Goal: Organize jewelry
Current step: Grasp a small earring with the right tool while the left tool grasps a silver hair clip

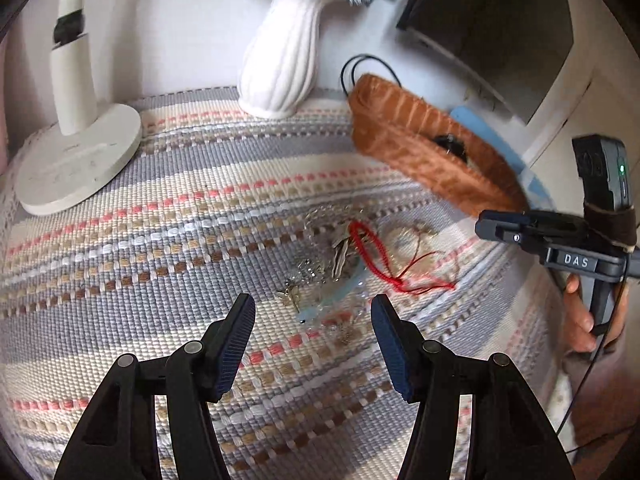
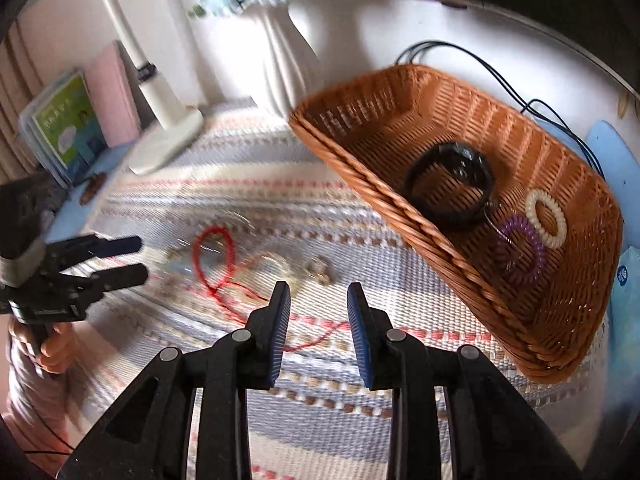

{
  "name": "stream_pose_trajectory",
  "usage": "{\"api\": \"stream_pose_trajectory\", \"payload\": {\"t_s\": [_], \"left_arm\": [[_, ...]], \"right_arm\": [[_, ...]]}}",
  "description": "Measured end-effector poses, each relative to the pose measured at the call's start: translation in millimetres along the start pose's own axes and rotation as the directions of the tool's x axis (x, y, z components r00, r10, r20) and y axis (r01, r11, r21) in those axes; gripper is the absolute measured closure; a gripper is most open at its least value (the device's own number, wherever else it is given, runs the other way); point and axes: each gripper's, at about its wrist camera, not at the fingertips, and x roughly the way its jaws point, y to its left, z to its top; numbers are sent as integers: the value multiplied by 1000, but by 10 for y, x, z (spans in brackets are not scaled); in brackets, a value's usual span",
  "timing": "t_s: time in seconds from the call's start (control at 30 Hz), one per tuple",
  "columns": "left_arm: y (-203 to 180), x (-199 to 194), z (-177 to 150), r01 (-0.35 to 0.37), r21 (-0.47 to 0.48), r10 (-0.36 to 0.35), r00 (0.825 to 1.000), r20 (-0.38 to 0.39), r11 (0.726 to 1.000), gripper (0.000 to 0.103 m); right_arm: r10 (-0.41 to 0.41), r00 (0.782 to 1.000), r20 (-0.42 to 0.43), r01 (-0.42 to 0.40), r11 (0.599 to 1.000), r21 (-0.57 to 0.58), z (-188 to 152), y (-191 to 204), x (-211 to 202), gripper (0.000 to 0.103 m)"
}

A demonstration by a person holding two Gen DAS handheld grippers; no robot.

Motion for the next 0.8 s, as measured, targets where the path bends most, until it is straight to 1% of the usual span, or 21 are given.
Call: {"api": "stream_pose_trajectory", "payload": {"t_s": [0.13, 0.2, 0.23, 0.33, 0.4, 0.53, 0.6, 0.67, 0.7, 0.77, 0.8], "left_arm": [[-83, 86, 49, -34, 61, 37, 998, -42, 998, 42], [-106, 158, 91, -31, 77, 36, 998, -57, 997, 44], [-109, 178, 97, -26, 84, 32, 997, -65, 996, 46], [-109, 265, 102, -30, 101, 39, 996, -86, 994, 53], [-104, 323, 101, -34, 106, 44, 994, -100, 994, 60], [-148, 364, 136, -32, 128, 46, 993, -109, 991, 60], [-188, 403, 144, -31, 150, 49, 992, -117, 988, 60], [-252, 424, 138, -18, 175, 42, 991, -129, 984, 60], [-285, 437, 128, -11, 186, 37, 990, -135, 983, 60], [-361, 473, 114, -23, 205, 52, 990, -134, 979, 60], [-394, 474, 98, -31, 206, 60, 989, -132, 978, 64]], "right_arm": [[-18, 999, -47, 16, 999, -41, 12, 1, 201, 71], [-13, 998, -56, 9, 997, -71, 7, 46, 264, 71], [-14, 998, -58, 9, 996, -87, 6, 69, 295, 71], [-64, 996, -55, 57, 990, -130, 23, 116, 383, 71], [-63, 996, -55, 54, 987, -152, 47, 137, 432, 71], [-90, 995, -36, 81, 976, -200, 98, 235, 516, 71], [-93, 995, -18, 87, 972, -216, 105, 279, 533, 75], [-91, 996, -4, 87, 967, -240, 85, 330, 547, 90], [-96, 995, 2, 93, 963, -254, 67, 359, 543, 90], [-119, 993, 17, 119, 953, -278, 31, 399, 531, 91], [-127, 992, 22, 128, 949, -288, 17, 414, 528, 91]]}}
